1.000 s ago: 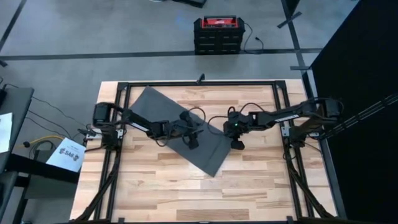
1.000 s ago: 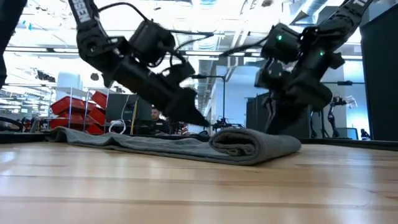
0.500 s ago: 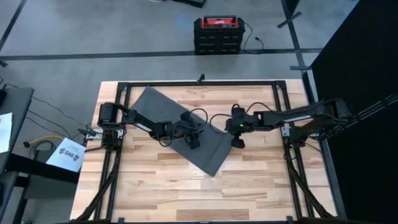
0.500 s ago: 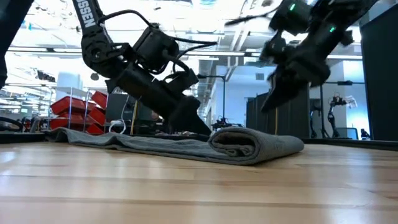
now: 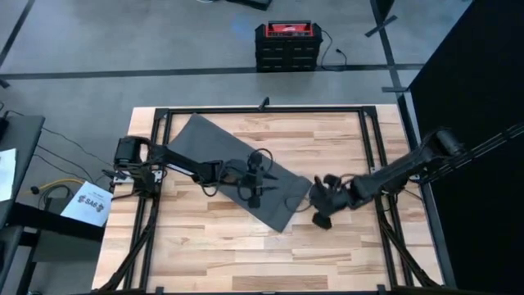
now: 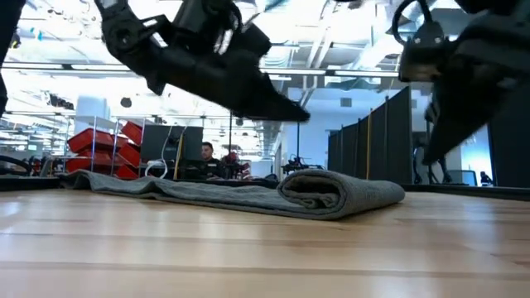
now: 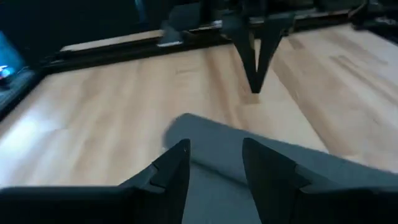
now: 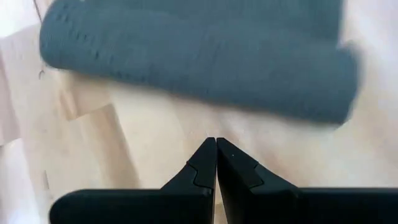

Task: Roll towel
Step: Roll the gray towel

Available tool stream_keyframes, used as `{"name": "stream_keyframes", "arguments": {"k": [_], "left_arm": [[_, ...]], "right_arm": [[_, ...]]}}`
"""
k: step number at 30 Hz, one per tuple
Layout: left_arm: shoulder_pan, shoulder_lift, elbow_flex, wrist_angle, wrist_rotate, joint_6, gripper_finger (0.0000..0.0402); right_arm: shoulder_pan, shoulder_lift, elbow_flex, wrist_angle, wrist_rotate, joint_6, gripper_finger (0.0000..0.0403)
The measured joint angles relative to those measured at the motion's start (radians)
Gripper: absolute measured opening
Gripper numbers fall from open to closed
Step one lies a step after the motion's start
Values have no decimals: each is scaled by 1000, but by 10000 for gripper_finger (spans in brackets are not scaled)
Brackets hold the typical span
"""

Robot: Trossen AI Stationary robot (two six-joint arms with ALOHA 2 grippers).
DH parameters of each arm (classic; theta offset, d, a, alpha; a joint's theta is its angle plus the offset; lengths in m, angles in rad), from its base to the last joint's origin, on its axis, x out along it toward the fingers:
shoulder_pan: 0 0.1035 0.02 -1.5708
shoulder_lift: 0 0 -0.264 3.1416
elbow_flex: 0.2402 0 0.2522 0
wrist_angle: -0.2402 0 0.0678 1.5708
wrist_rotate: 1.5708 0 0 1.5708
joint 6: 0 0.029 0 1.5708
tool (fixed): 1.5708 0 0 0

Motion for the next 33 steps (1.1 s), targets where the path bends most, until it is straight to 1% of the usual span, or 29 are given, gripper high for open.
{"name": "stream_keyframes", "arguments": {"k": [3, 5, 7, 10, 14, 18, 21, 26, 30, 33], "left_arm": [[-4, 70, 52, -9, 56, 48, 127], [-6, 116, 103, -25, 85, 78, 123], [-8, 162, 156, -93, 89, 116, 121], [-7, 219, 209, -177, 90, 166, 119], [-6, 279, 248, -179, 123, 196, 118], [-5, 325, 262, -205, 138, 196, 118], [3, 329, 263, -239, 143, 190, 118], [10, 330, 262, -271, 148, 190, 118], [11, 331, 262, -273, 146, 189, 118], [11, 332, 261, -272, 146, 188, 118]], "right_arm": [[39, 67, 0, 27, 29, 107, 0], [58, 112, 0, 55, 30, 135, 0], [70, 152, 0, 117, 31, 132, 0], [84, 212, 0, 165, 56, 130, 0], [100, 268, 4, 194, 127, 130, 0], [104, 293, 4, 199, 147, 129, 4], [102, 299, 3, 210, 149, 129, 27], [100, 303, 2, 270, 155, 128, 88], [100, 352, 3, 318, 199, 126, 131], [101, 408, 5, 403, 246, 106, 158]]}}
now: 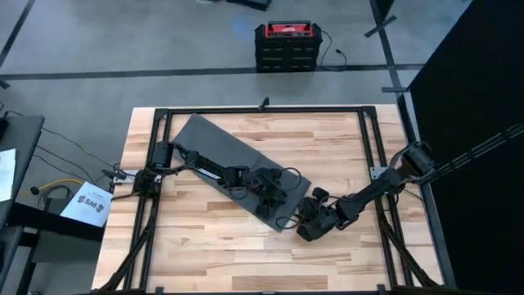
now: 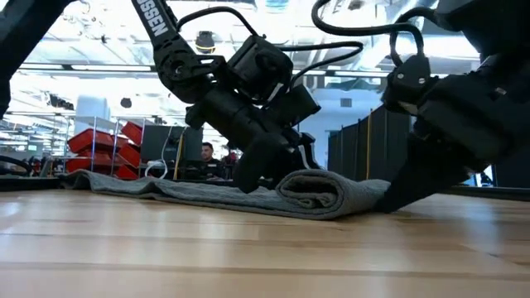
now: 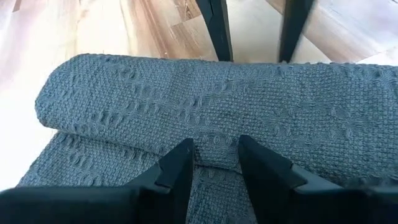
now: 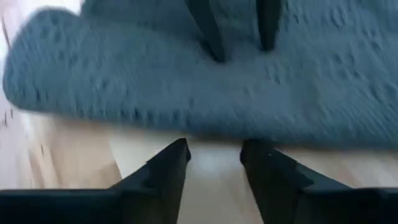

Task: Roll towel
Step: Roll the gray towel

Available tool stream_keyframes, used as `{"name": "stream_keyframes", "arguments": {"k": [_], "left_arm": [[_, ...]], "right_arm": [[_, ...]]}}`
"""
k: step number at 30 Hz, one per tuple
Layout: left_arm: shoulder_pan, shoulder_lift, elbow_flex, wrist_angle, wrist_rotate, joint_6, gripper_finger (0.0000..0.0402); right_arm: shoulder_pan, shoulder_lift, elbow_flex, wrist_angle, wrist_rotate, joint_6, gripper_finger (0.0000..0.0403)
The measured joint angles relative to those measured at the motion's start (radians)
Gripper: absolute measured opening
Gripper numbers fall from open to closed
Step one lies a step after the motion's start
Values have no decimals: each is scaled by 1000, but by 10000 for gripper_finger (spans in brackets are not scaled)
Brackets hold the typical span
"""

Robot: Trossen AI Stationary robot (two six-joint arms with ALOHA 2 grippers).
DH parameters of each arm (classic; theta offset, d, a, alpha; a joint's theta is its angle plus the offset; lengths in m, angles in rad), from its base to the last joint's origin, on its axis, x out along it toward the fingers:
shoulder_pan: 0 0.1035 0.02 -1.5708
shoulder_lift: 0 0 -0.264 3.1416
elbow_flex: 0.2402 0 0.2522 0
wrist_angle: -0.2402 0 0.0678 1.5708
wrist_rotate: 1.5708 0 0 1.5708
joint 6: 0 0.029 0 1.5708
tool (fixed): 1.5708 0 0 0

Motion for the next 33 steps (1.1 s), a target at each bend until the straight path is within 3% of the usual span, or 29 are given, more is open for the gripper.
{"name": "stream_keyframes", "arguments": {"k": [6, 25, 33], "left_arm": [[1, 1, -2, -3, -4, -2, 118], [3, 1, -5, 9, -16, 0, 118], [8, 1, -5, 10, -9, 7, 118]], "right_arm": [[1, 31, 0, 66, 59, -12, 182], [-80, -60, -10, 64, 77, -196, 176], [-55, -62, -6, 26, -8, -170, 176]]}}
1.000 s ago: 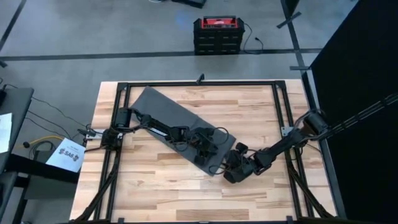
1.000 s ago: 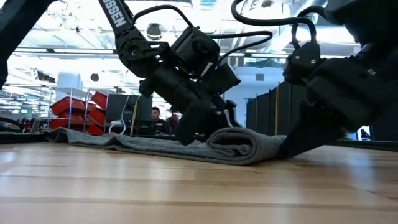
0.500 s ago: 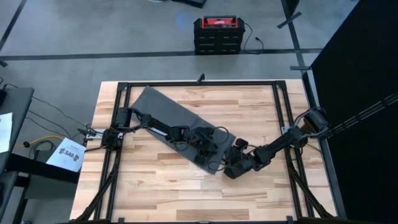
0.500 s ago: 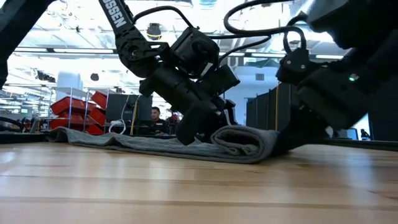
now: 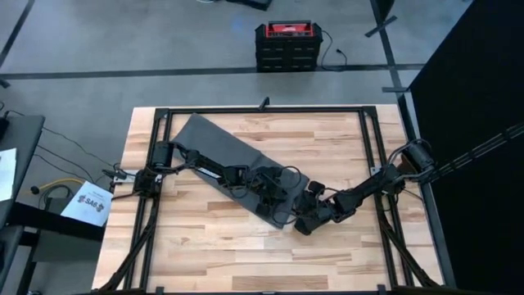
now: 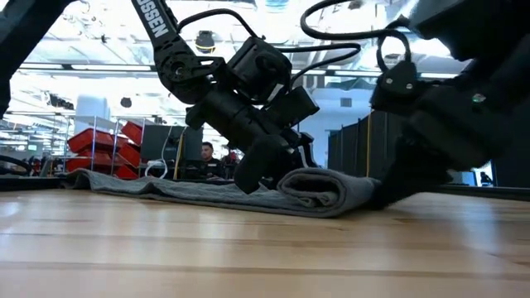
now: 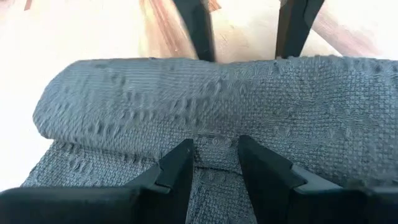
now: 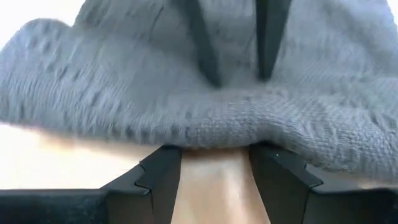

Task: Roll towel
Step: Roll the gray towel

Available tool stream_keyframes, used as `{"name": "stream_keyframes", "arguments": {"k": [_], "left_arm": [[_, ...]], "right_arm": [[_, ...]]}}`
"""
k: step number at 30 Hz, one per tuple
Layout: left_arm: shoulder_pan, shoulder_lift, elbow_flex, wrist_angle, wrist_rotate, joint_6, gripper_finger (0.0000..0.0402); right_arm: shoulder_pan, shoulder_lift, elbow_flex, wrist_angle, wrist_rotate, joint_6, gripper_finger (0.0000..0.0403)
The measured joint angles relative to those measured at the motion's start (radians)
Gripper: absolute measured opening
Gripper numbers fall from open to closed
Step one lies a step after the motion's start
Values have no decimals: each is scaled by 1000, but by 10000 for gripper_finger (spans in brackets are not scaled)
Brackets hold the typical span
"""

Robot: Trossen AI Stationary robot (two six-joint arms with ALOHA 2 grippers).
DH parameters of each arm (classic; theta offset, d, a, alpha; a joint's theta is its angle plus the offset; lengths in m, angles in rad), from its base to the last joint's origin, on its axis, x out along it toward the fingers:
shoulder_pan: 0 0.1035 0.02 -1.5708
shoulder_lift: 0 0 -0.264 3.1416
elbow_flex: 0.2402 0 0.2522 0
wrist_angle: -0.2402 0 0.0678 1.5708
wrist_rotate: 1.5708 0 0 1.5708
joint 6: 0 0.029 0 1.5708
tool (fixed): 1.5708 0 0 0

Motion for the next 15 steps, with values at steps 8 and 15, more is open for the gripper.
{"name": "stream_keyframes", "arguments": {"k": [8, 15], "left_arm": [[0, 0, 0, 0, 0, -1, 118], [0, 0, 0, 0, 0, -4, 118]], "right_arm": [[13, -2, 6, -118, 9, 62, 176], [-44, -4, 0, -8, -9, -72, 176]]}}
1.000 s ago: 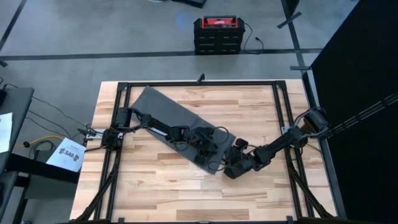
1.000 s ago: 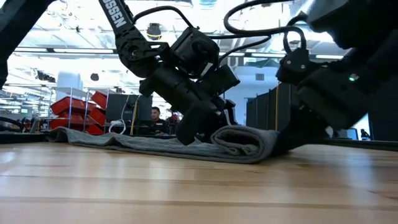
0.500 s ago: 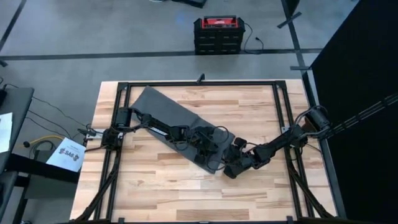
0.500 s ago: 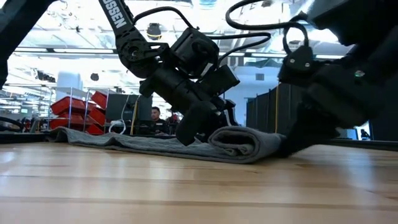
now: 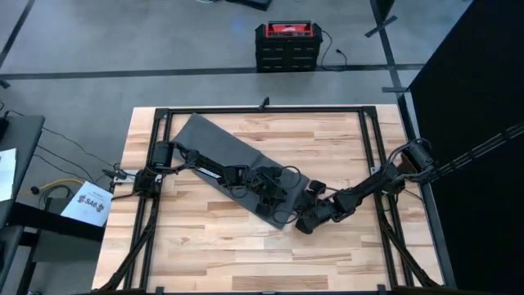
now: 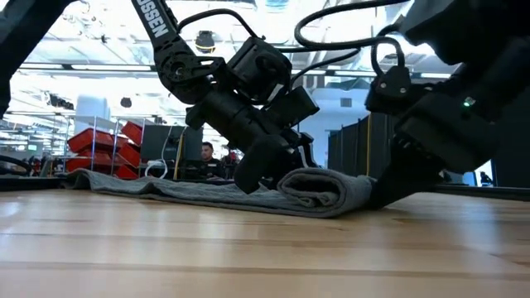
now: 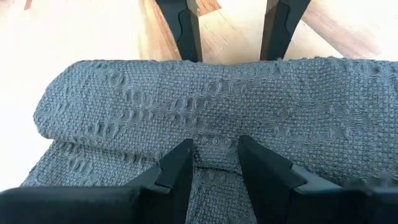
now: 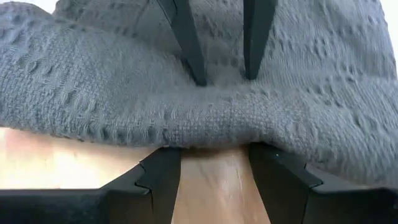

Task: Roll towel
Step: Roll the gray towel

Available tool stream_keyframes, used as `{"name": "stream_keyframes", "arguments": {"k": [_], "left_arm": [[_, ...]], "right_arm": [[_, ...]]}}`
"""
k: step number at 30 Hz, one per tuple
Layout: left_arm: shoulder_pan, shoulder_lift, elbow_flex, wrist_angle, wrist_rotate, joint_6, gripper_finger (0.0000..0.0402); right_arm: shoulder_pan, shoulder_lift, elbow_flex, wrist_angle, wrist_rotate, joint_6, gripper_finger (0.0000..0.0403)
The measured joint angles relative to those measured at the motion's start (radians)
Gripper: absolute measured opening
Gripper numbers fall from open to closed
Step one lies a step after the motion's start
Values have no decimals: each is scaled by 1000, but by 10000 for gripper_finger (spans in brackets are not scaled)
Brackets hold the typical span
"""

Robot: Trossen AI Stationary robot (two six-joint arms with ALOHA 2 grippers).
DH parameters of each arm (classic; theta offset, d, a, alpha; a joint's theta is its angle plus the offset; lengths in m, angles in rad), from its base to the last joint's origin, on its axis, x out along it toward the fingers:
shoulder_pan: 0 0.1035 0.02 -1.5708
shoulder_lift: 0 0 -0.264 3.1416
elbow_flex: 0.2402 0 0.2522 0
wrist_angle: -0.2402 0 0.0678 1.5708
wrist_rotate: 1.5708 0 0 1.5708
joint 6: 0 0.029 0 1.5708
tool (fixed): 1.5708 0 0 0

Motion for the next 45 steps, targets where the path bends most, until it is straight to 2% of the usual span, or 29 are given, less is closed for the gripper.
{"name": "stream_keyframes", "arguments": {"k": [7, 11, 20, 29, 36, 45], "left_arm": [[0, 0, 0, -1, 0, -3, 118], [0, 0, 0, -1, 0, -3, 118], [0, 0, 0, -3, 0, -3, 118], [0, 0, 0, -3, -1, -3, 118], [0, 0, 0, -3, 0, -6, 118], [1, -8, 0, 5, -4, -7, 118]], "right_arm": [[-22, -20, 59, -5, 34, -114, 176], [-20, -20, 74, -17, 35, -127, 176], [32, -20, 75, -167, 33, 22, 175], [54, 4, 76, -230, 28, 134, 175], [13, 85, 82, -124, 30, 134, 175], [-42, 83, 78, -49, 1, 26, 175]]}}
